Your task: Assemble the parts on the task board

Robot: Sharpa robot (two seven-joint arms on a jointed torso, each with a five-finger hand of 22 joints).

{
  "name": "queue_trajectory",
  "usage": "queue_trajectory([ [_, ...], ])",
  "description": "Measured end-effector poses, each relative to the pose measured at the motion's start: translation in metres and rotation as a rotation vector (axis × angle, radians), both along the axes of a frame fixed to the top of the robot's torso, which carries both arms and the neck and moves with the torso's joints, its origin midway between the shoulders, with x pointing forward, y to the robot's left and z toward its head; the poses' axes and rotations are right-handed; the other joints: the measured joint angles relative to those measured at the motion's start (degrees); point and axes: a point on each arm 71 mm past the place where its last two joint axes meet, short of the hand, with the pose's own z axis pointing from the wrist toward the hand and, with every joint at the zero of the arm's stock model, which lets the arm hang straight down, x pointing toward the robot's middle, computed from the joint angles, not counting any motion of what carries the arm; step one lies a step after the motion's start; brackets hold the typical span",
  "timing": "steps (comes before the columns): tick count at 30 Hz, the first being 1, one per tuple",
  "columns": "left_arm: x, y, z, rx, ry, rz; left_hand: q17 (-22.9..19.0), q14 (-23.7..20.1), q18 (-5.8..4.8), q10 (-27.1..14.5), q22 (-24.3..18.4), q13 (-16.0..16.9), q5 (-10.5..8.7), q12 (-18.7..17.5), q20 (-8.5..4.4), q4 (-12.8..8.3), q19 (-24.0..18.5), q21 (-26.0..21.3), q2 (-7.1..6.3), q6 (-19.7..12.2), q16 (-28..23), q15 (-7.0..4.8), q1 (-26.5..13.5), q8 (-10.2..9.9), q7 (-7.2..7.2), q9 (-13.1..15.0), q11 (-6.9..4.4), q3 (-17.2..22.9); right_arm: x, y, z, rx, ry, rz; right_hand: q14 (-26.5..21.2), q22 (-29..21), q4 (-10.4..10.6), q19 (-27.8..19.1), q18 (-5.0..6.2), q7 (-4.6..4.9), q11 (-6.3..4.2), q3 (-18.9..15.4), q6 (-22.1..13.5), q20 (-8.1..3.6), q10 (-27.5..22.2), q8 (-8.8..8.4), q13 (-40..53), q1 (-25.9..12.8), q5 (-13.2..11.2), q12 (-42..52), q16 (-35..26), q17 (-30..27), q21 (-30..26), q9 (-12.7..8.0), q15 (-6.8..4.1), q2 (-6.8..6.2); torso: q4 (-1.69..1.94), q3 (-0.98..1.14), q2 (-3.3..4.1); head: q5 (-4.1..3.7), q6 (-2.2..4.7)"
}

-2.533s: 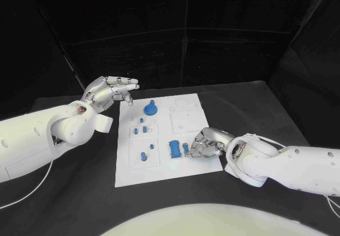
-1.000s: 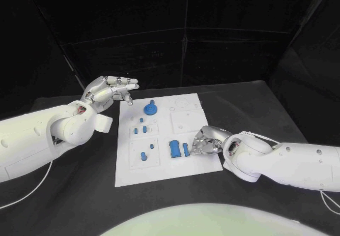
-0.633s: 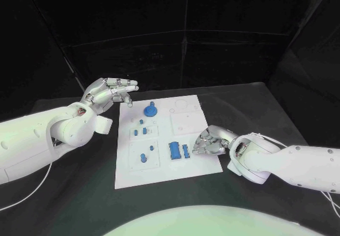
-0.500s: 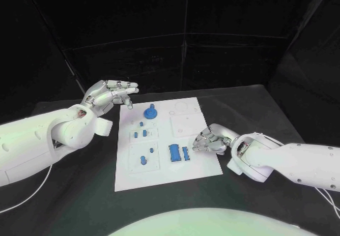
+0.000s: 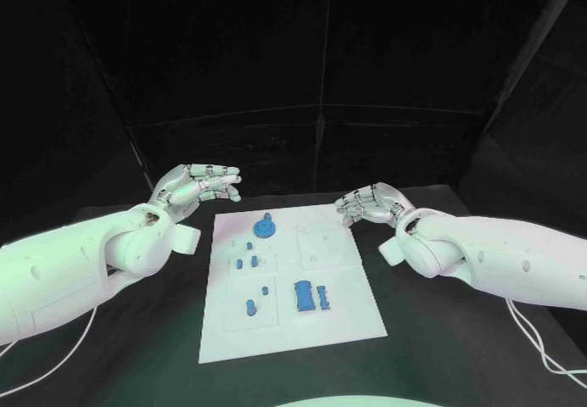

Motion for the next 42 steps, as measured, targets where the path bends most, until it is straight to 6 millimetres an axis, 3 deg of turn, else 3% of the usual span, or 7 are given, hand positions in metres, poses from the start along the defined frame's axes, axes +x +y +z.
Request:
queue_trajectory([
  [8,0.017,-0.002,-0.007,0.0,-0.016,0.087,-7.8,-5.6,-0.87,-2.6,-8.8,0.0,0.0,-5.2,4.17,1.0,-13.4,-12.9,0.0,-2.3,-13.0,4.37,0.0,-1.3,-0.81,-0.1,2.99,-1.0,0.038,0.018,0.004,0.164,-0.02,-0.023,-0.4,-6.9,-0.3,0.7,-0.01,-0.24,0.82,2.2,2.6,3.39,4.9,-4.67,-16.7,-1.8,-1.4,-8.9,-10.8,-12.8,-9.9,-3.7,1.41,-0.1,0.14,-0.43,-1.59,1.4,3.29],
  [16,0.023,-0.004,-0.017,-0.007,-0.014,0.181,-11.9,-9.0,-0.88,-9.5,-17.2,-0.2,0.0,-9.5,6.87,3.1,-26.7,-18.8,0.37,-6.3,-19.6,4.98,-0.8,-1.4,-0.65,-0.3,1.9,-3.1,0.053,0.034,0.002,0.237,-0.019,-0.004,6.8,-11.0,-0.4,6.8,-0.02,0.08,0.98,0.5,4.3,2.65,8.5,-7.48,-24.8,-2.9,-1.9,-13.3,-16.3,-19.6,-14.4,-6.8,0.92,0.69,0.51,-0.06,-2.5,2.7,4.79],
  [22,0.019,-0.004,-0.019,-0.013,-0.003,0.18,-14.2,-18.4,-1.39,-20.0,-20.0,-2.2,-1.29,-11.5,3.44,4.8,-32.5,-20.4,-0.13,-17.2,-21.8,2.86,-15.9,-3.7,-2.67,-2.4,-0.21,-5.9,0.048,0.035,0.001,0.246,-0.011,-0.002,-5.9,-12.7,1.5,-5.1,-1.0,-1.94,-0.73,-3.9,-7.1,0.24,-3.4,-9.75,-27.0,-17.3,-4.1,-15.1,-17.9,-21.8,-16.9,-8.7,-1.66,0.94,0.4,0.06,-2.48,3.18,4.91],
  [28,0.003,-0.016,-0.023,-0.033,0.02,0.177,-16.1,-26.2,-2.65,-28.4,-22.1,-3.1,-1.73,-12.1,0.47,7.7,-36.9,-21.0,-0.34,-26.2,-23.4,1.08,-28.2,-4.4,-4.41,-3.3,-1.92,-8.3,0.031,0.046,0.001,0.288,-0.002,-0.006,-17.1,-15.0,3.1,-15.5,-2.29,-3.8,-2.83,-7.6,-17.1,-1.81,-13.8,-10.42,-27.9,-29.6,-5.8,-17.3,-20.9,-24.6,-19.1,-10.3,-3.88,1.01,-0.2,0.79,-2.3,5.07,5.54],
  [33,-0.022,-0.027,-0.027,-0.043,0.047,0.208,-17.9,-31.2,-3.54,-33.8,-23.4,-3.3,-1.99,-12.4,-1.56,9.3,-39.6,-21.1,-0.4,-32.0,-25.9,-0.75,-36.2,-4.7,-6.52,-3.6,-4.25,-9.9,0.005,0.059,0.006,0.345,-0.003,-0.042,-24.6,-17.3,5.4,-22.4,-3.2,-5.28,-5.3,-10.2,-23.7,-3.16,-20.7,-10.78,-28.1,-37.8,-7.7,-19.7,-22.5,-25.5,-20.5,-12.7,-4.57,1.01,-0.52,1.22,-2.21,5.73,5.76],
  [35,-0.031,-0.031,-0.028,-0.041,0.057,0.225,-19.3,-33.1,-5.2,-36.0,-24.0,-3.4,-1.99,-12.4,-2.25,9.7,-40.8,-21.1,-0.41,-34.3,-26.9,-2.17,-39.3,-4.7,-7.71,-3.7,-5.29,-10.4,-0.004,0.063,0.008,0.361,-0.005,-0.061,-27.5,-17.9,6.4,-25.1,-3.72,-6.72,-5.96,-11.2,-26.4,-3.91,-23.5,-10.78,-28.2,-41.1,-9.0,-20.3,-22.8,-25.7,-21.1,-13.8,-4.76,1.03,-0.57,1.27,-2.21,5.78,5.77],
  [42,-0.056,-0.038,-0.026,-0.012,0.072,0.308,-21.4,-38.2,-7.15,-41.4,-27.5,-3.5,-2.22,-12.4,-4.46,10.3,-43.8,-21.3,-0.45,-40.2,-28.4,-4.22,-47.3,-4.6,-9.6,-3.7,-7.02,-13.6,-0.026,0.068,0.016,0.389,-0.019,-0.155,-34.6,-18.7,8.1,-31.8,-6.74,-9.22,-6.83,-13.3,-32.7,-7.26,-30.0,-10.8,-28.3,-48.9,-10.8,-20.8,-23.3,-26.0,-24.5,-15.3,-5.0,1.02,-0.65,1.37,-2.18,5.81,5.78],
])
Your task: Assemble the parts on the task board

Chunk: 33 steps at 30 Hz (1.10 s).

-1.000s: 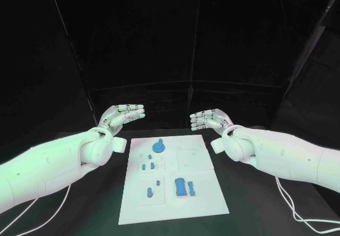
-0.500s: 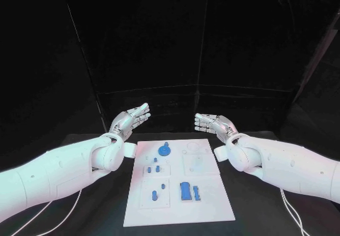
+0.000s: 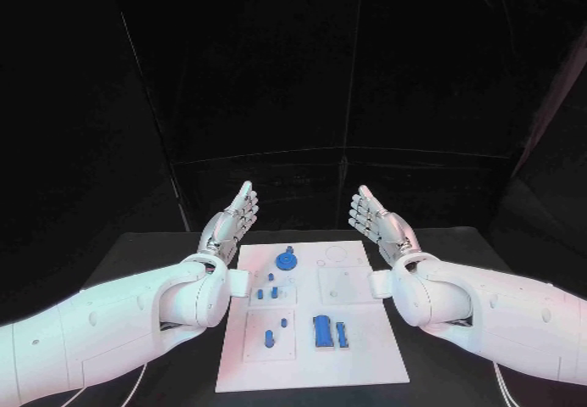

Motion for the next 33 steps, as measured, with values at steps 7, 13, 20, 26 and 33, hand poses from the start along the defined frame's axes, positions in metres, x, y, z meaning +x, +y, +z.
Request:
queue_trajectory([
  [7,-0.0078,0.0011,0.0006,0.038,0.006,0.066,-0.7,-4.0,-0.88,-4.3,-1.3,0.0,0.0,-0.2,-3.33,0.2,-2.6,0.0,0.0,-4.6,-0.4,-0.72,-6.3,-0.2,-0.55,-0.1,-0.58,-1.8,-0.0043,-0.0024,0.0017,-0.005,0.001,-0.067,-5.8,-0.3,0.5,-5.4,-1.81,-0.86,-0.33,-1.8,-5.2,-1.25,-5.4,-0.2,0.0,-6.4,-0.6,-0.2,-0.2,-0.1,-1.5,-0.5,-0.06,0.01,-0.01,0.01,0.0,0.0,0.0],
  [13,-0.0077,0.0028,0.0008,0.055,0.006,0.091,-0.8,-6.4,-0.88,-6.9,-1.6,0.0,0.0,-0.2,-4.57,0.2,-4.8,0.0,0.0,-7.4,-0.4,-0.91,-10.1,-0.2,-0.75,-0.1,-0.71,-2.1,-0.0042,-0.0042,0.0016,-0.009,0.001,-0.092,-9.5,-0.3,0.6,-8.7,-1.8,-1.09,-0.39,-5.0,-8.5,-1.61,-8.8,-0.2,0.0,-10.4,-0.8,-0.2,-0.2,-0.1,-1.9,-0.6,-0.07,0.0,-0.02,0.02,0.01,0.0,0.0],
  [20,-0.0077,0.0037,0.0008,0.063,0.006,0.104,-0.9,-8.5,-0.88,-9.1,-1.8,0.0,0.0,-0.2,-4.92,0.2,-7.5,0.0,0.0,-10.0,-0.4,-1.01,-13.6,-0.2,-0.86,-0.1,-0.71,-2.4,-0.0042,-0.0051,0.0016,-0.011,0.002,-0.104,-12.6,-0.3,0.7,-11.8,-1.88,-1.22,-0.45,-6.3,-11.3,-1.81,-11.8,-0.2,0.0,-13.9,-0.8,-0.4,-0.2,-0.2,-1.9,-0.6,-0.15,0.08,-0.02,0.02,0.01,0.0,0.0],
  [26,-0.0078,0.0039,0.0008,0.065,0.007,0.107,-0.9,-10.6,-1.78,-11.6,-1.8,0.0,0.0,-0.2,-5.12,0.2,-8.7,0.0,-0.08,-12.3,-0.4,-1.03,-17.0,-0.2,-0.83,-0.1,-0.75,-2.4,-0.0043,-0.0053,0.0016,-0.011,0.002,-0.108,-16.1,-0.3,0.7,-15.0,-2.69,-1.18,-0.46,-7.1,-14.4,-1.81,-15.1,-0.2,0.0,-17.7,-0.8,-0.4,-0.2,-0.2,-1.9,-0.7,-0.13,-0.06,-0.02,0.02,0.01,0.0,0.0],
  [33,-0.0077,0.0041,0.0008,0.067,0.007,0.11,-1.0,-15.1,-1.78,-16.1,-1.8,0.0,0.0,-0.2,-5.22,0.2,-8.8,0.0,-0.07,-17.3,-0.4,-1.02,-23.8,-0.2,-0.85,-0.1,-0.79,-2.4,-0.0043,-0.0055,0.0015,-0.011,0.002,-0.111,-22.2,-0.3,0.7,-20.5,-2.68,-1.21,-0.46,-7.1,-19.8,-1.85,-20.5,-0.19,0.0,-24.5,-0.8,-0.4,-0.2,-0.2,-1.9,-0.7,-0.13,0.01,-0.02,0.02,0.01,0.0,0.0],
])
